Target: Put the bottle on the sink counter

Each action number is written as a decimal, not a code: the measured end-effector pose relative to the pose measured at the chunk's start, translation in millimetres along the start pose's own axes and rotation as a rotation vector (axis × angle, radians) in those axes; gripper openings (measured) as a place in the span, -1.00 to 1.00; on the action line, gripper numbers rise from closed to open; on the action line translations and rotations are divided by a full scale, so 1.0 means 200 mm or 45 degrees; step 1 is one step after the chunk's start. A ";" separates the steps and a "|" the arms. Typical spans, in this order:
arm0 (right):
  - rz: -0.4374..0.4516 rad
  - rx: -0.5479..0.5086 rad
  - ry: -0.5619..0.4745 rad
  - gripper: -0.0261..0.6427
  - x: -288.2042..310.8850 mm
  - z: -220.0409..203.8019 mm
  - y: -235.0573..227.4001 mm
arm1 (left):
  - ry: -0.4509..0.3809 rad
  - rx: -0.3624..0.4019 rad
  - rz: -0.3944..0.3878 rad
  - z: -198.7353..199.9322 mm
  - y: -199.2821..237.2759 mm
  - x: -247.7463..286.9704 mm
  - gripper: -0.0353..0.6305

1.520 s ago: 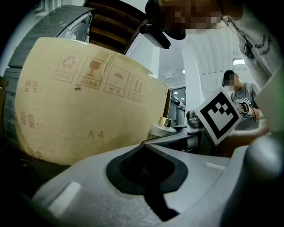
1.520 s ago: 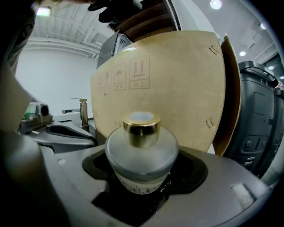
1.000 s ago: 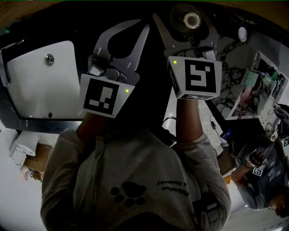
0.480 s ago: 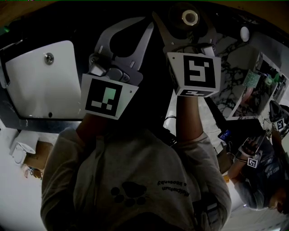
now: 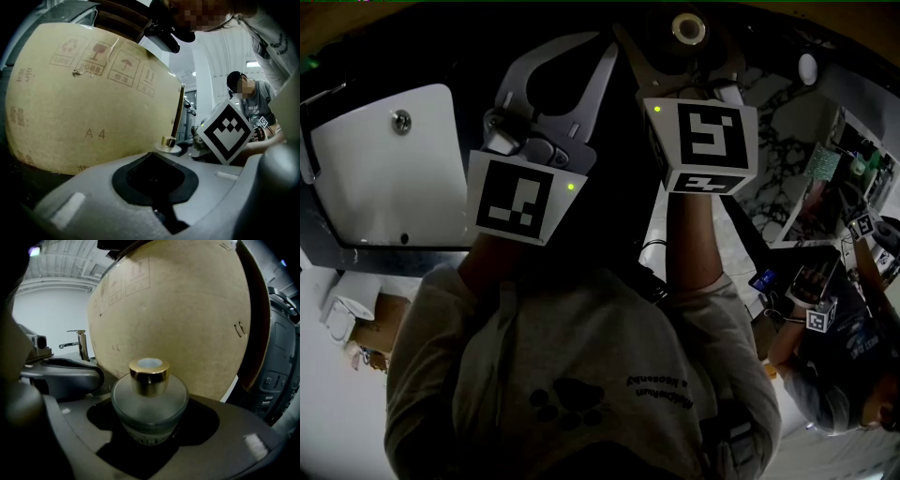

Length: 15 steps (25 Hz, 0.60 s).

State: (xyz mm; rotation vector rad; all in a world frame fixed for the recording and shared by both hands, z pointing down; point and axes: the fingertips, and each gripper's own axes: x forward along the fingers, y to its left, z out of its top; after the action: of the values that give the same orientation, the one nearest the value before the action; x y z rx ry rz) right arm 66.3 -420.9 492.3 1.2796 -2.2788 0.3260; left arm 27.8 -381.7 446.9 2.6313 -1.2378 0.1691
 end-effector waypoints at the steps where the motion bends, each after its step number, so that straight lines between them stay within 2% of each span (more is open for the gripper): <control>1: 0.001 0.003 0.010 0.08 0.00 -0.01 0.00 | 0.000 -0.001 0.001 0.00 0.00 0.00 -0.89; 15: 0.008 0.013 0.036 0.08 0.02 -0.02 0.00 | 0.007 0.006 -0.008 -0.01 0.00 0.01 -0.89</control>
State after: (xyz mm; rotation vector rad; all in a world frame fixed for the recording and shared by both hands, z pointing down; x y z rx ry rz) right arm 65.4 -422.2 497.7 1.2655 -2.2608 0.3564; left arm 28.7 -382.2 448.3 2.6371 -1.2284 0.1786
